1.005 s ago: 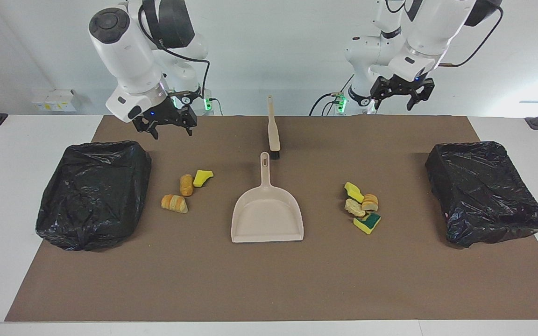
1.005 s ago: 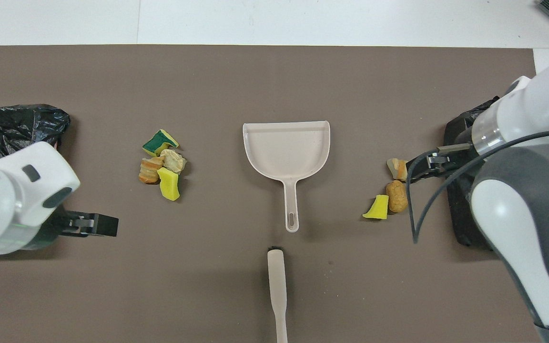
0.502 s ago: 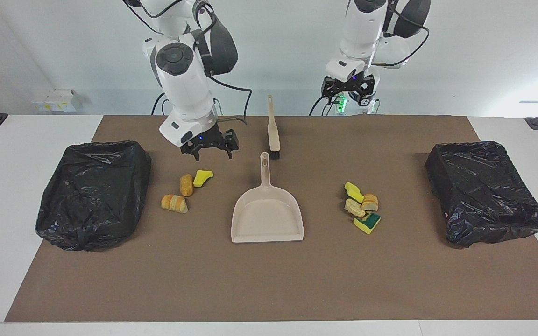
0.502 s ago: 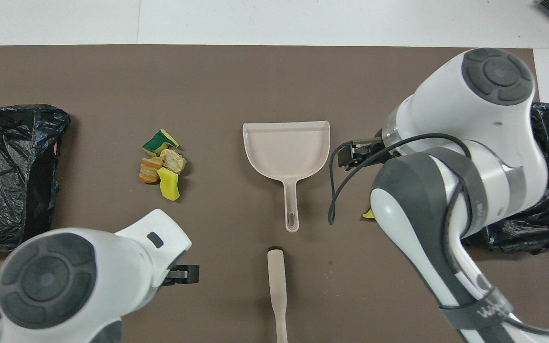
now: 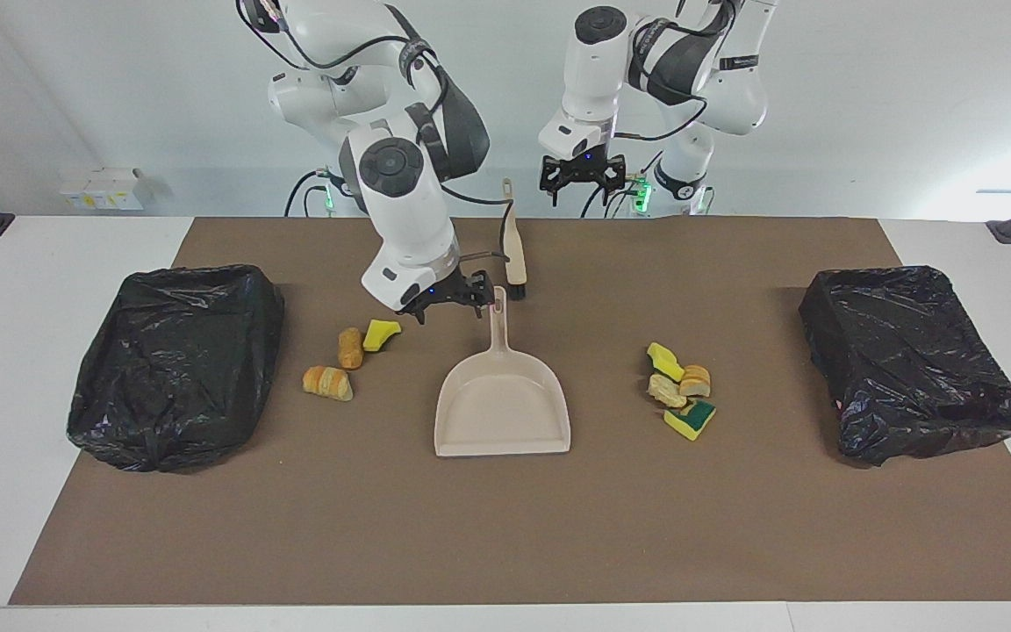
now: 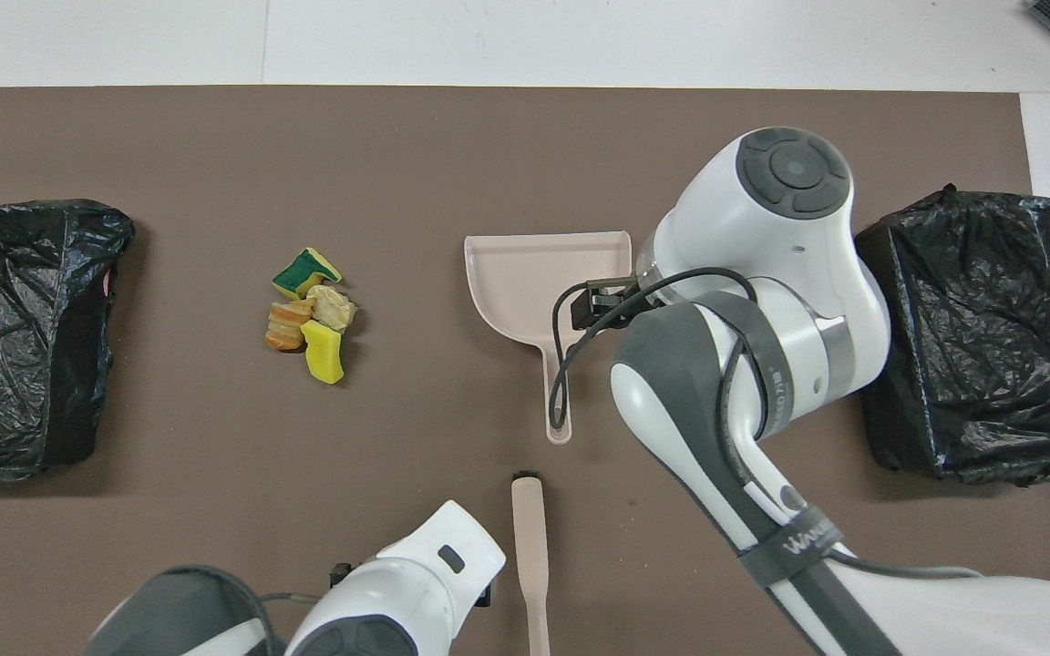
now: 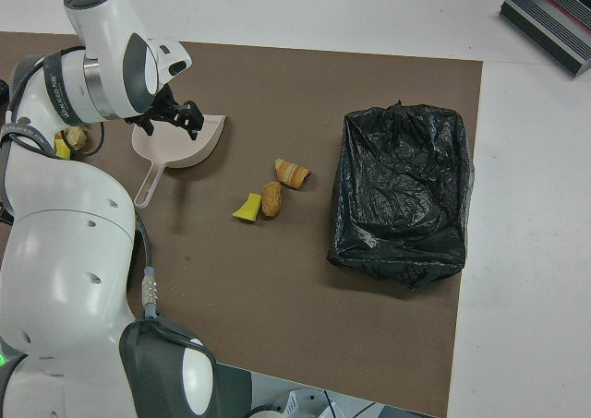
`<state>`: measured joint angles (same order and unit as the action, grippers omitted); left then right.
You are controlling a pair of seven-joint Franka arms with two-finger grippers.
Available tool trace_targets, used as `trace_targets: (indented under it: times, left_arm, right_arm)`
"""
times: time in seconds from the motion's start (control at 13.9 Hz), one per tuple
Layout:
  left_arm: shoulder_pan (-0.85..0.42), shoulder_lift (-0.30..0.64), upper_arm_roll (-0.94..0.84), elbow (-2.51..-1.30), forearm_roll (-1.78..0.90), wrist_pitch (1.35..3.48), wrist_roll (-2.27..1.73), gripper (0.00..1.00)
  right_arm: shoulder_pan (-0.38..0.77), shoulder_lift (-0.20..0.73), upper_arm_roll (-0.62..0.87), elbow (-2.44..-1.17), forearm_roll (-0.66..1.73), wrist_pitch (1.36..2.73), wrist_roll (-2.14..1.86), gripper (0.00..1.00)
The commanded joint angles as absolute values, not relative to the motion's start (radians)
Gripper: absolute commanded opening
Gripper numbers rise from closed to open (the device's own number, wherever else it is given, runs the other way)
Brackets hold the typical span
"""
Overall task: Sweep and dump trash in bin
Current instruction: 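Reach the right gripper to the dustpan handle while the left gripper approaches the brush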
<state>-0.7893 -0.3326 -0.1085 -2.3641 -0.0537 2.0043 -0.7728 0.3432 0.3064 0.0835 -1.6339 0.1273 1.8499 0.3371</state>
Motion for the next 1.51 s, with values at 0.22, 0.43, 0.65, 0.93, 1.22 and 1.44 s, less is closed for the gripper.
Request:
trace_targets:
  times: [0.22,0.43,0.65,0.93,1.22,1.44]
  left_arm:
    - [-1.003,-0.216,-0.089,-2.468,-0.106,2.253,-0.920,1.00]
    - [-1.055,-0.215,-0.091,-2.485,-0.118,2.318,-0.962,1.00]
    - [-1.075,-0.204,-0.091,-2.493,-0.132,2.327,-0.965,1.00]
    - [-1.098,-0.201,-0.091,-2.514,-0.132,2.338,-0.960,1.00]
    - [-1.098,-0.154,-0.091,-2.516,-0.132,2.376,-0.962,1.00]
    - [-1.098,-0.147,-0.091,-2.510,-0.132,2.395,-0.962,1.00]
  right_arm:
    - [0.397,0.298,0.087,-1.771,0.149,1.927,0.362,1.00]
    - [0.431,0.295,0.087,-1.848,0.149,2.020,0.408,1.00]
    - [0.460,0.301,0.086,-1.859,0.147,2.045,0.437,0.95]
    - [0.469,0.299,0.086,-1.858,0.147,2.023,0.443,0.46]
    - [0.472,0.296,0.086,-1.838,0.143,1.996,0.440,0.00]
    - [0.456,0.262,0.084,-1.798,0.140,1.905,0.385,0.00]
